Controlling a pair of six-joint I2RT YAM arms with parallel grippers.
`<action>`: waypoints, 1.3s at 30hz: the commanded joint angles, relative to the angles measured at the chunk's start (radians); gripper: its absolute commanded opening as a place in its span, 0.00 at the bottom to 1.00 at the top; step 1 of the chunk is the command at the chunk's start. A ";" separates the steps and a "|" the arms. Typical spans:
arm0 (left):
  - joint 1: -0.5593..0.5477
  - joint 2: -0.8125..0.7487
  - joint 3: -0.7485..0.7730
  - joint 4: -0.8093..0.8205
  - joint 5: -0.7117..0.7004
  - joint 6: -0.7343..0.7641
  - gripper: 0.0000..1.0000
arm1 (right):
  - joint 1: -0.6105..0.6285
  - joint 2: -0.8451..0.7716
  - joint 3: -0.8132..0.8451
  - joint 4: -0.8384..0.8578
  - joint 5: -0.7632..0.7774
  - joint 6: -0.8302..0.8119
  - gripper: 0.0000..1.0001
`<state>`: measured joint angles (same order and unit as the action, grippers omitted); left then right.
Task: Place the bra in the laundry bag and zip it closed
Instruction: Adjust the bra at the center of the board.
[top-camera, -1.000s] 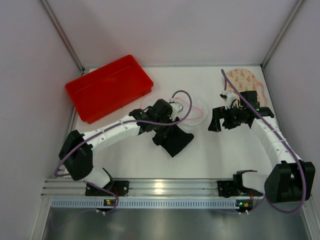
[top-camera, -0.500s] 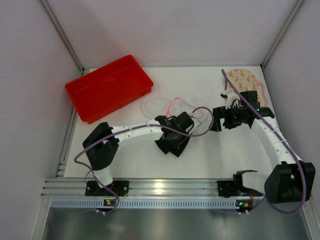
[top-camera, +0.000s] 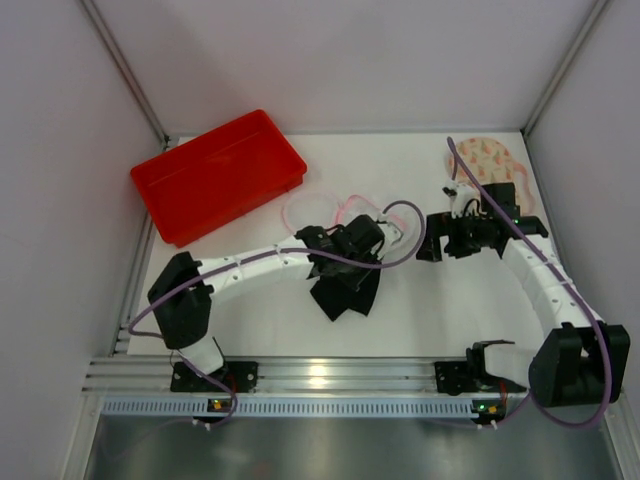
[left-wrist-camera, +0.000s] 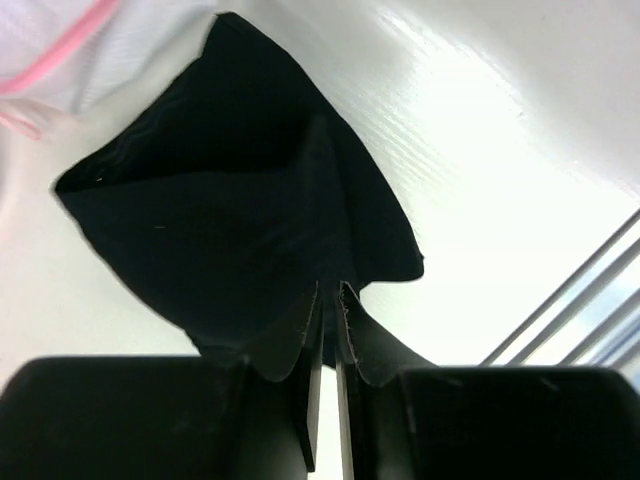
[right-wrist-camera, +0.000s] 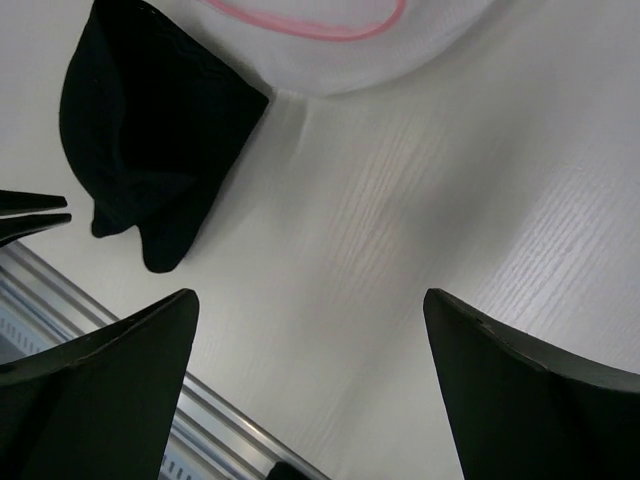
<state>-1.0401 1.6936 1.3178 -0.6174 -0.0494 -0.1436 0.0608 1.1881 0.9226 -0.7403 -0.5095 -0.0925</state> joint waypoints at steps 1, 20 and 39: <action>0.038 -0.097 0.031 -0.050 0.014 -0.010 0.14 | -0.016 0.033 -0.010 0.073 -0.114 0.077 0.94; 0.215 -0.226 -0.177 0.090 0.274 0.071 0.42 | 0.109 0.191 -0.361 0.881 -0.212 0.692 0.57; 0.166 -0.028 0.004 0.157 0.482 0.297 0.66 | 0.220 0.444 -0.258 0.996 -0.202 0.781 0.41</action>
<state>-0.8722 1.6474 1.2819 -0.5144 0.3565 0.0689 0.2680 1.6192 0.6254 0.1875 -0.6994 0.6769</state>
